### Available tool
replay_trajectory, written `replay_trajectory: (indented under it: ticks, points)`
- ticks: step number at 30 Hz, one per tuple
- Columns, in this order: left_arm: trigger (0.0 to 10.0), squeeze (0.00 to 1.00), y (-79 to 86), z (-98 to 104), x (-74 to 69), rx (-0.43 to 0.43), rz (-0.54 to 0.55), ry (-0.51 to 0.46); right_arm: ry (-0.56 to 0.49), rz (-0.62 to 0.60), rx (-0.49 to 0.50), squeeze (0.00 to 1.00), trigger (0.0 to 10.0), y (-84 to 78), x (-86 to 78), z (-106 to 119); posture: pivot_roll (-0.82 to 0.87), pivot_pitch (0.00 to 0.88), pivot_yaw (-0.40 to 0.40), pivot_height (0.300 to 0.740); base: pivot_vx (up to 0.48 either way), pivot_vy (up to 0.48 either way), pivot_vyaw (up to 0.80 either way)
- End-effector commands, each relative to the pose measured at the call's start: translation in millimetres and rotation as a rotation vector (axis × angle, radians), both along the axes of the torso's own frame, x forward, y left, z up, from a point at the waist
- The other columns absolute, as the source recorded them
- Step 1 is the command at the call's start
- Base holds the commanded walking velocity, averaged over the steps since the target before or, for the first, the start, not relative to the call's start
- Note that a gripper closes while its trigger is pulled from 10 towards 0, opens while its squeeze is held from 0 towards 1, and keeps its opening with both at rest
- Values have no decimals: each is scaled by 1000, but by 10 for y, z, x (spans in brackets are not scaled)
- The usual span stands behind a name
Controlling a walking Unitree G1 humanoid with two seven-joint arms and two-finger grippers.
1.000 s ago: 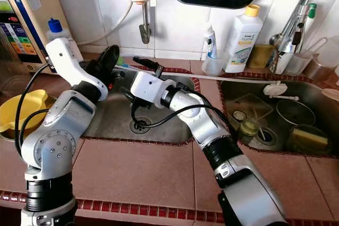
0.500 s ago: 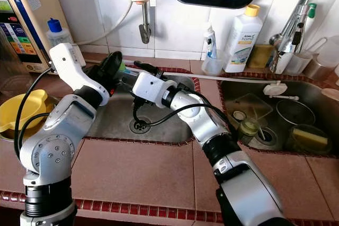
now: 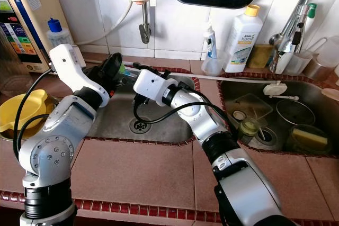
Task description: Kitchen organization
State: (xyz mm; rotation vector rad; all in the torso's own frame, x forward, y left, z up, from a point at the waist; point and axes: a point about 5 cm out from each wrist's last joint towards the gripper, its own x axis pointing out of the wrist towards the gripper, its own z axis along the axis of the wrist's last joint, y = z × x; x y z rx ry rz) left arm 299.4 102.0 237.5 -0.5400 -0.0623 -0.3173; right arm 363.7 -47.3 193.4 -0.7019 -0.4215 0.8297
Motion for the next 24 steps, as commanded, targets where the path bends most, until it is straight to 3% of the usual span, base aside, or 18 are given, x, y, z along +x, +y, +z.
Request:
replay_trajectory:
  ticks: [1, 7, 24]
  points:
    - [10000, 0, -64, 66, -46, 11, -26, -29, -6, -15, 3, 0, 0, -5, 38, 60, 119, 0, -8, 740, 0, 0, 0]
    - [10000, 0, 19, 53, -1, 19, 51, -13, -2, -42, 10, 0, 0, -9, 50, 36, 119, 0, -8, 740, 0, 0, 0]
    - [10000, 0, -42, -4, -26, 12, 32, 19, -17, -102, 6, 0, 0, -57, 118, 65, 117, 0, -9, 740, 0, 0, 0]
